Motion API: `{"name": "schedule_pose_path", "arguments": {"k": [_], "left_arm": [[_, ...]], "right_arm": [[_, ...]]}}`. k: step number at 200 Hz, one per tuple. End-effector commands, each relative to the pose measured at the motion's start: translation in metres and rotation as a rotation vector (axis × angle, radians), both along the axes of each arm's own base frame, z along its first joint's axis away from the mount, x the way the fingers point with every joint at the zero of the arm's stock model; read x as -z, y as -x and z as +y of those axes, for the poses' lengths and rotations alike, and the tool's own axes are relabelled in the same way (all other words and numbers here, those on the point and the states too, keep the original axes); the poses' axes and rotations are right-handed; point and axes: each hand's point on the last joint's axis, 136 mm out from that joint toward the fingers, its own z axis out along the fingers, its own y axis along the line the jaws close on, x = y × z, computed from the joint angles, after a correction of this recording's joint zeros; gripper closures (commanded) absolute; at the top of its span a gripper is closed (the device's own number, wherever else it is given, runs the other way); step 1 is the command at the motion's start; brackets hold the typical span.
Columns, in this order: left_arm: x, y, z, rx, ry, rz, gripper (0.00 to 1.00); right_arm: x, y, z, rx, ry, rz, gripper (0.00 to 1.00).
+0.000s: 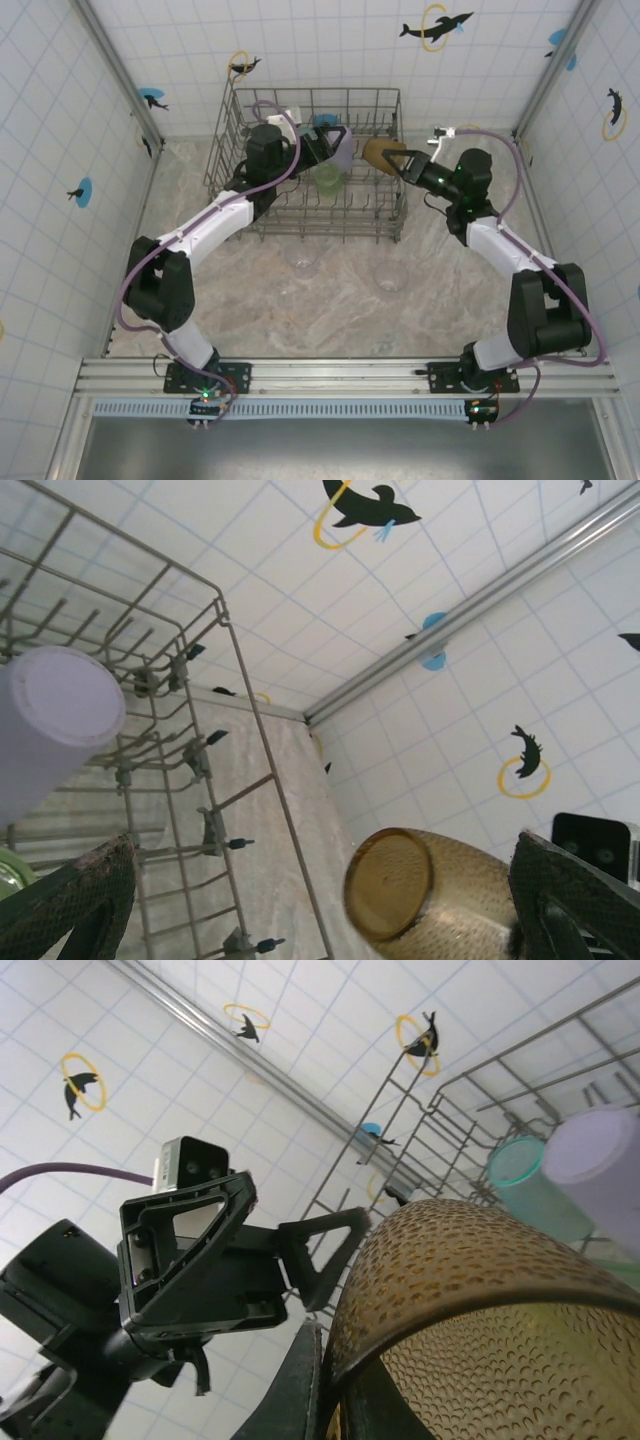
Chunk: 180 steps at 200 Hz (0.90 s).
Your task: Load the cups into the dish rack
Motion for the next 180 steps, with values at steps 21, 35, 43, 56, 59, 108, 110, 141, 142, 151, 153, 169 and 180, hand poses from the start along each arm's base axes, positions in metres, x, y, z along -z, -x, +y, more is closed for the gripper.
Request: {"name": "schedule_pose_path", "arguments": {"k": [21, 35, 43, 56, 59, 108, 110, 141, 142, 151, 153, 169, 180], "left_arm": [[-0.023, -0.002, -0.005, 0.016, 0.111, 0.015, 0.02], [-0.021, -0.002, -0.004, 0.01, 0.126, 0.033, 0.02], [-0.021, -0.001, -0.005, 0.015, 0.137, 0.04, 0.02], [-0.021, 0.0, -0.005, 0.021, 0.154, 0.054, 0.02], [-0.021, 0.001, -0.006, 0.024, 0.158, 0.057, 0.02], [-0.02, 0.001, -0.011, 0.051, 0.205, 0.086, 0.02], [-0.02, 0.001, -0.011, 0.053, 0.206, 0.086, 0.02], [-0.018, 0.001, -0.015, 0.069, 0.241, 0.105, 0.02], [-0.018, 0.001, -0.015, 0.07, 0.243, 0.106, 0.02], [-0.017, 0.001, -0.015, 0.072, 0.25, 0.11, 0.02], [-0.017, 0.001, -0.016, 0.074, 0.251, 0.11, 0.02], [-0.016, 0.002, -0.019, 0.08, 0.256, 0.113, 0.02], [-0.015, 0.002, -0.021, 0.083, 0.259, 0.118, 0.02]], "right_arm": [[-0.036, 0.002, 0.015, -0.072, -0.126, -0.114, 1.0], [-0.041, 0.001, 0.015, -0.079, -0.165, -0.125, 1.0], [-0.042, 0.0, 0.015, -0.082, -0.177, -0.125, 1.0], [-0.042, -0.001, 0.018, -0.089, -0.186, -0.126, 1.0], [-0.041, -0.002, 0.018, -0.09, -0.188, -0.125, 1.0], [-0.049, 0.002, 0.025, -0.117, -0.227, -0.161, 1.0], [-0.049, 0.003, 0.026, -0.118, -0.229, -0.164, 1.0], [-0.056, 0.007, 0.026, -0.132, -0.258, -0.188, 1.0], [-0.056, 0.007, 0.026, -0.132, -0.259, -0.191, 1.0], [-0.058, 0.008, 0.026, -0.136, -0.27, -0.195, 1.0], [-0.058, 0.008, 0.026, -0.137, -0.272, -0.197, 1.0], [-0.059, 0.007, 0.027, -0.143, -0.283, -0.194, 1.0], [-0.061, 0.008, 0.028, -0.149, -0.29, -0.2, 1.0]]}}
